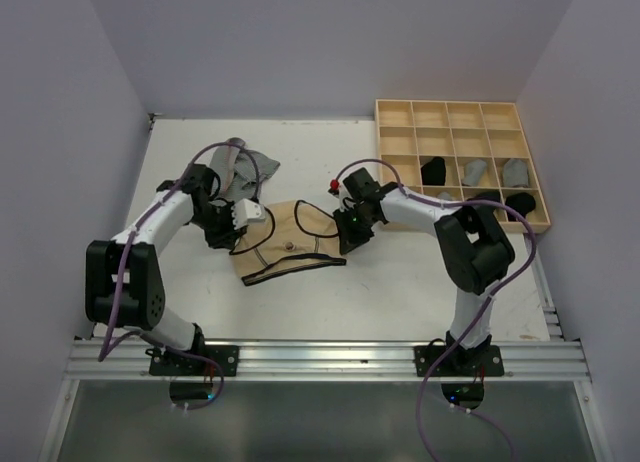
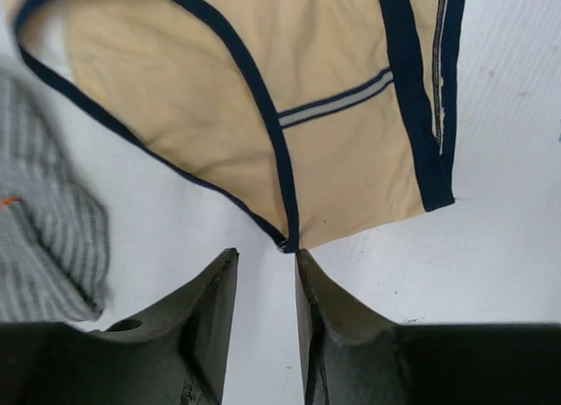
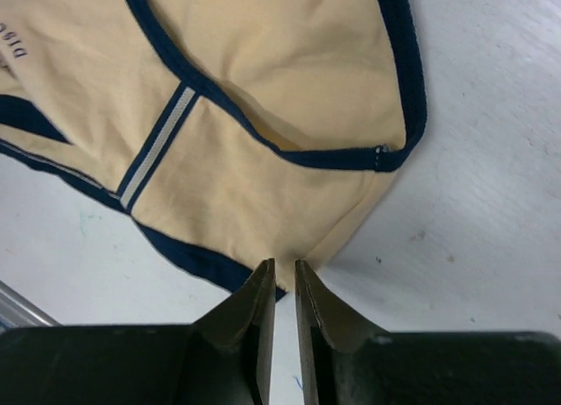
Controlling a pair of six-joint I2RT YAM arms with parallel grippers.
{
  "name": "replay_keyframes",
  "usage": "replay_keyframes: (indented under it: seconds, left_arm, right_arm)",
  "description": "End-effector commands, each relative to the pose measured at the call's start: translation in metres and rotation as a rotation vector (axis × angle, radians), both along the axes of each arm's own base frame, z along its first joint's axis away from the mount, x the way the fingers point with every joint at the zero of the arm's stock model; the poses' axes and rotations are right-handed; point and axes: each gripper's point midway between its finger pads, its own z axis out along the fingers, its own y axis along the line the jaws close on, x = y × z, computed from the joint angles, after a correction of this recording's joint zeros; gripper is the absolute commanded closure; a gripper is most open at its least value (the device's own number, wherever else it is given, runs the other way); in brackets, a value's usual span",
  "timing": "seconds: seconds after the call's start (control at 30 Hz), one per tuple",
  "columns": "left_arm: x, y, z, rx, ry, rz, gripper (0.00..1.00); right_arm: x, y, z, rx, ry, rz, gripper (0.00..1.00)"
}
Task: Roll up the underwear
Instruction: Fold the underwear
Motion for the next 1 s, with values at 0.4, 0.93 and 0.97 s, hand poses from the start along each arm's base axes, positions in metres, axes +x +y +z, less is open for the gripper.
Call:
replay_keyframes:
  seconds: [0.4, 0.93, 0.97]
  left_arm:
    - [0.048, -0.037, 0.055, -0.290, -0.165, 0.298, 0.54]
    - [0.052, -0.032, -0.022, -0.190, -0.024, 0.457, 0.55]
    - [0.052, -0.031, -0.025, -0.180, -0.020, 0.463, 0.55]
  right_arm:
    - [0.027, -0.013, 0.068, -0.037, -0.129, -0.207, 0.71]
    - [0.008, -0.001, 0.035, -0.074, -0.093, -0.146, 0.71]
    - [0.007, 0.000, 0.031, -0.081, -0.084, -0.137, 0.71]
